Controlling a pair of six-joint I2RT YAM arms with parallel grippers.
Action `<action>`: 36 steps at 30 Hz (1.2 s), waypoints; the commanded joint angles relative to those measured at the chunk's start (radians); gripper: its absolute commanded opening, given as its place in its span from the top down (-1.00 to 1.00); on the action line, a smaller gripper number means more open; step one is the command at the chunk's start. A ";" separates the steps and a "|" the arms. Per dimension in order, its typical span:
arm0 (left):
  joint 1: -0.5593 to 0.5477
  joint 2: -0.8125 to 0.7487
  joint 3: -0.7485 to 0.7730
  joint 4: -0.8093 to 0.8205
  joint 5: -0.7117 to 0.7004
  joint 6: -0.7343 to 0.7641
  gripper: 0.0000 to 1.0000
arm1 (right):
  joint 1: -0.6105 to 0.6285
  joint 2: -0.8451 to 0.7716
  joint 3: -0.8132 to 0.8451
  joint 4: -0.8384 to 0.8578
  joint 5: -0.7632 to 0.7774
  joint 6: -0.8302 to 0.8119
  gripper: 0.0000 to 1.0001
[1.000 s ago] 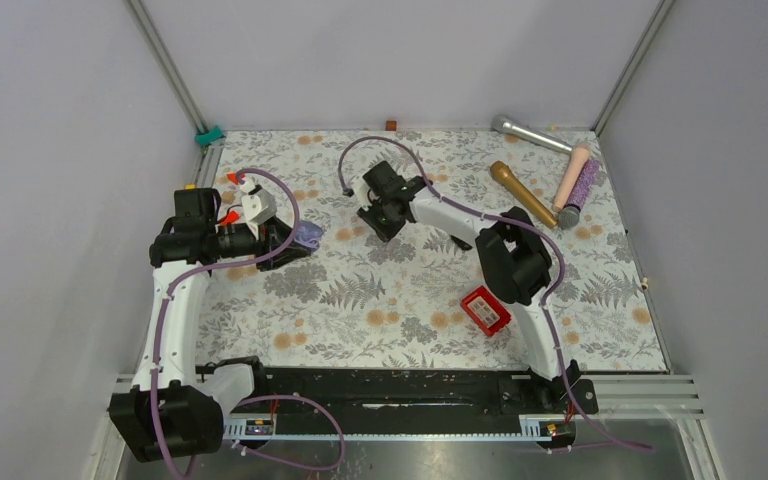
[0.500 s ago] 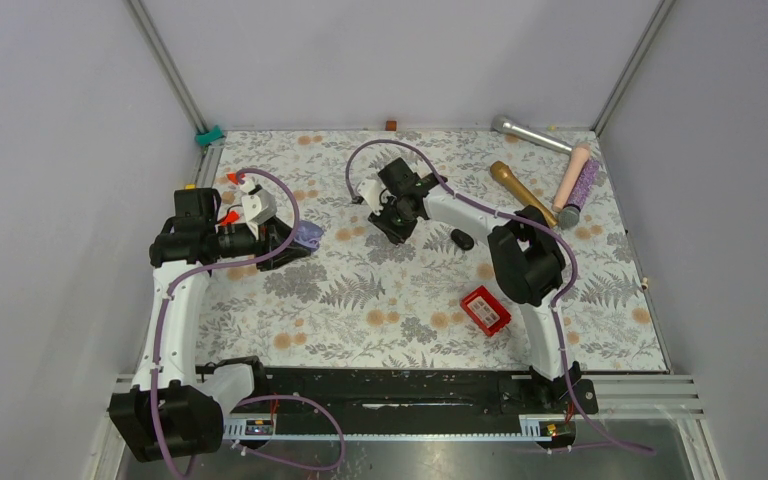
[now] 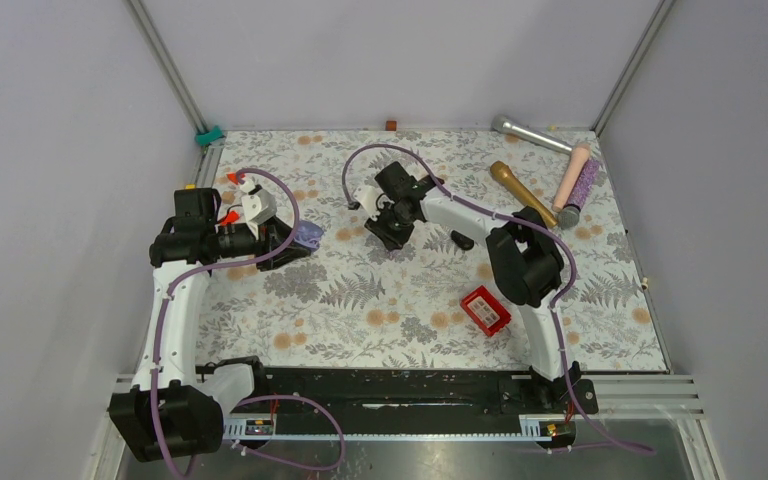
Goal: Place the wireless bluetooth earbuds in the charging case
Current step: Place the left earbud at the center of the board.
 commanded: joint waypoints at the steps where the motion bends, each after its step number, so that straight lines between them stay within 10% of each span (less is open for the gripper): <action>1: 0.006 -0.001 0.004 0.016 0.060 0.025 1.00 | 0.022 -0.030 -0.012 -0.023 -0.015 0.009 0.34; 36: 0.008 0.000 0.000 0.016 0.060 0.031 1.00 | 0.044 -0.021 -0.062 0.156 -0.079 0.509 -0.05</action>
